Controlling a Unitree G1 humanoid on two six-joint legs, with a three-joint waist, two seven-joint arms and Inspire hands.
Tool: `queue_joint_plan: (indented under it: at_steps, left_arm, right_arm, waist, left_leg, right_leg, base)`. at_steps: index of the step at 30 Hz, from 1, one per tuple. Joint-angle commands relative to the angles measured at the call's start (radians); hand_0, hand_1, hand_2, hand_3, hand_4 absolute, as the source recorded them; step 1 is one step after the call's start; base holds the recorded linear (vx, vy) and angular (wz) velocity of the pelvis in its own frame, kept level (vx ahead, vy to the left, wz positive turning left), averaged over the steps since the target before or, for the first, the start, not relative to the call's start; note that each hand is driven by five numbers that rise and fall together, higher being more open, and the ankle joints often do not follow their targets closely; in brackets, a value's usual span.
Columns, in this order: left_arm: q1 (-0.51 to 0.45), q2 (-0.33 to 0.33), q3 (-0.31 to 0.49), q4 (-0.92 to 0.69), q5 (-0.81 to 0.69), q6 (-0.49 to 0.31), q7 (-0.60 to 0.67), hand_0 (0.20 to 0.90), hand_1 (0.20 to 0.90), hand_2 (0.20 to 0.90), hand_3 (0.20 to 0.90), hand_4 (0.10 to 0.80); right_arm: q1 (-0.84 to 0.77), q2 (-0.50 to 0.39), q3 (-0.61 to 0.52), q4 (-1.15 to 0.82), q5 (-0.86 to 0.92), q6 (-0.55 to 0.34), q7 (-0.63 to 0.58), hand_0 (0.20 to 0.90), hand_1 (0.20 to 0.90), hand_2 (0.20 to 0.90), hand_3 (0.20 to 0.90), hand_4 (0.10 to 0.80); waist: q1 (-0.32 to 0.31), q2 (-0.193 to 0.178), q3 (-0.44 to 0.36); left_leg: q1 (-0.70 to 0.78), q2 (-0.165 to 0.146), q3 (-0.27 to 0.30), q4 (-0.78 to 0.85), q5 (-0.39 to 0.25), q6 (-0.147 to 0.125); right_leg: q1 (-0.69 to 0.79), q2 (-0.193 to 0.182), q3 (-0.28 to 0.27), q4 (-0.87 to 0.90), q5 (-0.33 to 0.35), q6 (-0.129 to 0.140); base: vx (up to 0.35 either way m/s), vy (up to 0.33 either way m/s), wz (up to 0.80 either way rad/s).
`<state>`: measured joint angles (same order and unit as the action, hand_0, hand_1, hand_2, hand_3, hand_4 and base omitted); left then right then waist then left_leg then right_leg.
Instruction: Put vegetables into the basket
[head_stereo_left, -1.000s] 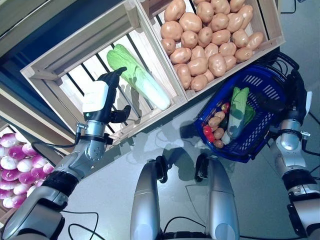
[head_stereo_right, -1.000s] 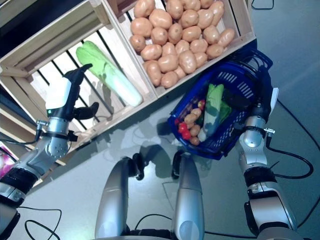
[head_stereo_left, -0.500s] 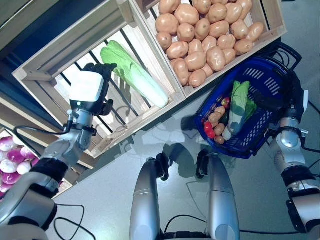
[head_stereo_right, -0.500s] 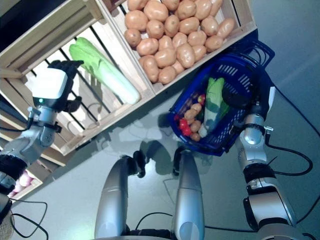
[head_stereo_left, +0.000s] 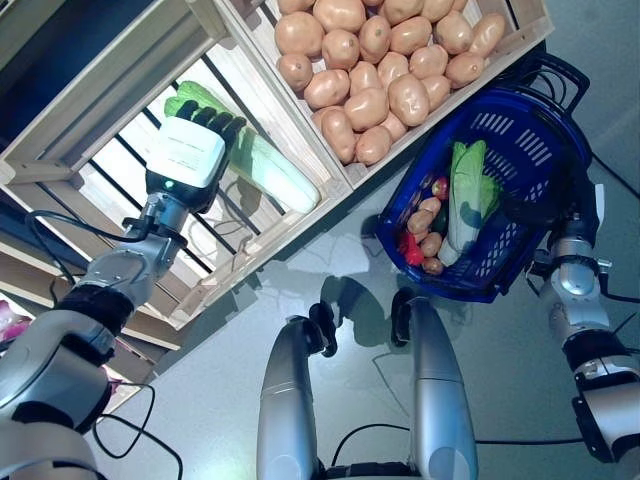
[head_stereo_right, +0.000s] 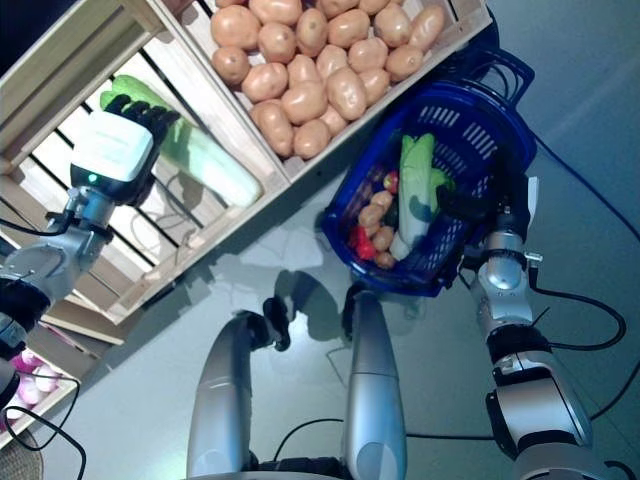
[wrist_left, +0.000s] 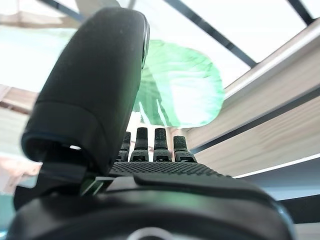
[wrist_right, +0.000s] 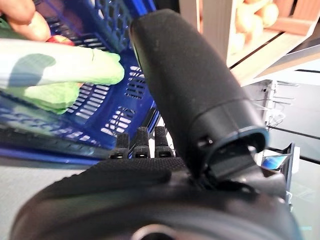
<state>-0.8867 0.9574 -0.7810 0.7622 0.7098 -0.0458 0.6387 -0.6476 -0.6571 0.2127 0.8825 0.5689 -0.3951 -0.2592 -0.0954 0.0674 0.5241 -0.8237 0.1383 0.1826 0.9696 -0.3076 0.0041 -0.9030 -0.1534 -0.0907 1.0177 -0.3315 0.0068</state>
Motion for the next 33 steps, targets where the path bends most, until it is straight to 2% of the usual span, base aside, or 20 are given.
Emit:
queue_joint_plan:
  at_steps: [1,12,20,33]
  left_arm:
    - [-0.136,0.042,0.019,0.016,0.019,0.051,0.062,0.900,0.900,0.900,0.900,0.800]
    - [-0.254,0.012,-0.091,0.093,0.129,0.074,-0.014,0.900,0.900,0.900,0.900,0.800]
    - [-0.343,-0.021,-0.175,0.081,0.180,0.037,-0.023,0.900,0.900,0.900,0.900,0.800]
    - [-0.359,-0.073,-0.239,0.007,0.166,0.008,-0.103,0.900,0.900,0.900,0.900,0.800]
  right_arm:
    - [-0.107,-0.101,0.000,-0.024,0.054,-0.098,0.010,0.900,0.900,0.900,0.900,0.800]
    - [-0.169,-0.099,0.012,-0.003,0.068,-0.085,0.001,0.900,0.900,0.900,0.900,0.800]
    - [-0.188,-0.096,0.032,-0.019,0.095,-0.086,-0.005,0.900,0.900,0.900,0.900,0.800]
    - [-0.225,-0.070,0.043,-0.054,0.093,-0.088,-0.028,0.900,0.900,0.900,0.900,0.800]
  waist:
    - [-0.013,0.017,-0.009]
    - [-0.019,0.009,-0.004]
    - [-0.023,0.000,-0.004]
    - [-0.014,-0.004,-0.004]
  left_leg:
    - [0.046,-0.013,0.010,-0.046,-0.068,-0.007]
    - [-0.054,-0.011,0.000,-0.024,-0.059,-0.009]
    - [-0.135,-0.012,-0.007,-0.018,-0.046,-0.003]
    - [-0.200,-0.016,-0.007,-0.023,-0.030,0.003]
  right_leg:
    - [0.076,-0.009,-0.003,-0.089,0.034,0.013]
    - [-0.016,0.004,0.009,-0.088,0.064,0.023]
    - [-0.092,0.015,0.012,-0.096,0.090,0.026]
    - [-0.152,0.016,0.010,-0.112,0.119,0.031]
  base:
    - [0.000,0.000,0.00]
    - [-0.013,0.005,-0.03]
    - [-0.032,0.005,-0.05]
    - [-0.021,0.009,-0.05]
